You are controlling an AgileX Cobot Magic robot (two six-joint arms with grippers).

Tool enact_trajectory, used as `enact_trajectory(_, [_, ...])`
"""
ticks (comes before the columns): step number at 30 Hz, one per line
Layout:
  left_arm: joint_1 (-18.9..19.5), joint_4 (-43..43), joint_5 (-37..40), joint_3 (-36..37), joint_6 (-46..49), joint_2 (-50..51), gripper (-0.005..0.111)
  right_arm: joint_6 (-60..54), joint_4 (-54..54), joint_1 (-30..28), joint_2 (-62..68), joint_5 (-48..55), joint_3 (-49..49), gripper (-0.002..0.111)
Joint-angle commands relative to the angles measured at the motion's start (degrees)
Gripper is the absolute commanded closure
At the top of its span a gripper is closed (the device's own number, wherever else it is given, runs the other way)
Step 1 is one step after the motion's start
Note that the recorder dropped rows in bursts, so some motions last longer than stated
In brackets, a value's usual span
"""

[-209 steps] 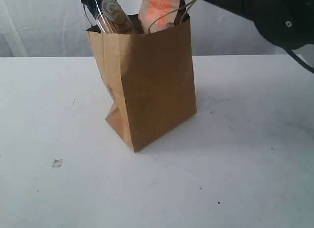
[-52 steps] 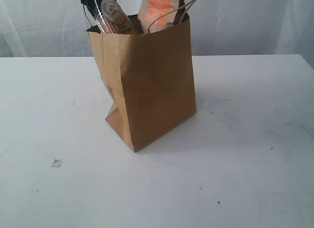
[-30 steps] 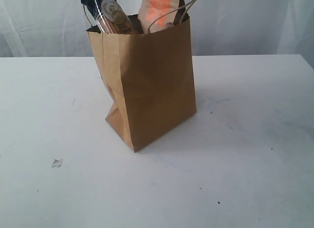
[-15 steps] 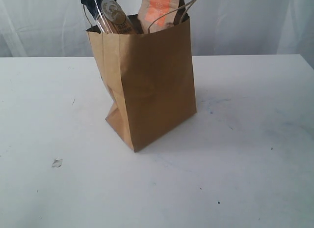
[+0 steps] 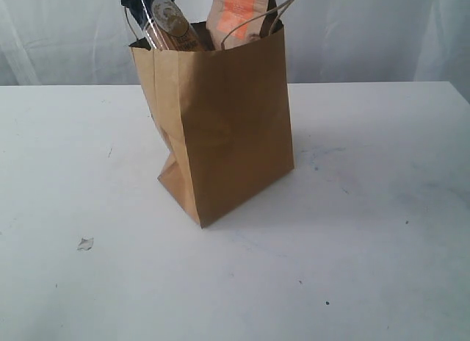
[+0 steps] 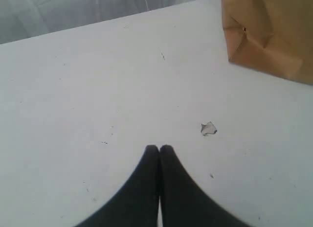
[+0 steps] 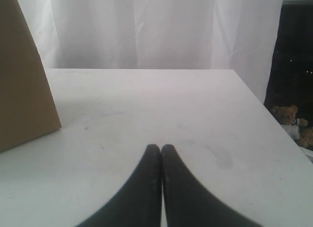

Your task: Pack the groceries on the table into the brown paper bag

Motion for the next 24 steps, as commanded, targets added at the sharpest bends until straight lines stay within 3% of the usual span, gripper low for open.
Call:
enact_trajectory(1, [0.2, -0.1, 1.5, 0.1, 0.3, -0.3, 0.107, -0.5, -0.2, -0.4, -0.4, -0.3, 0.3, 0.108])
enact_trajectory(4, [0.2, -0.1, 4.3, 0.1, 0.3, -0.3, 0.107, -0.5, -0.2, -0.4, -0.4, -0.3, 0.3, 0.108])
enact_trajectory(24, [0.2, -0.1, 4.3, 0.1, 0.3, -0.3, 0.107, -0.5, -0.2, -0.4, -0.4, -0.3, 0.3, 0.108])
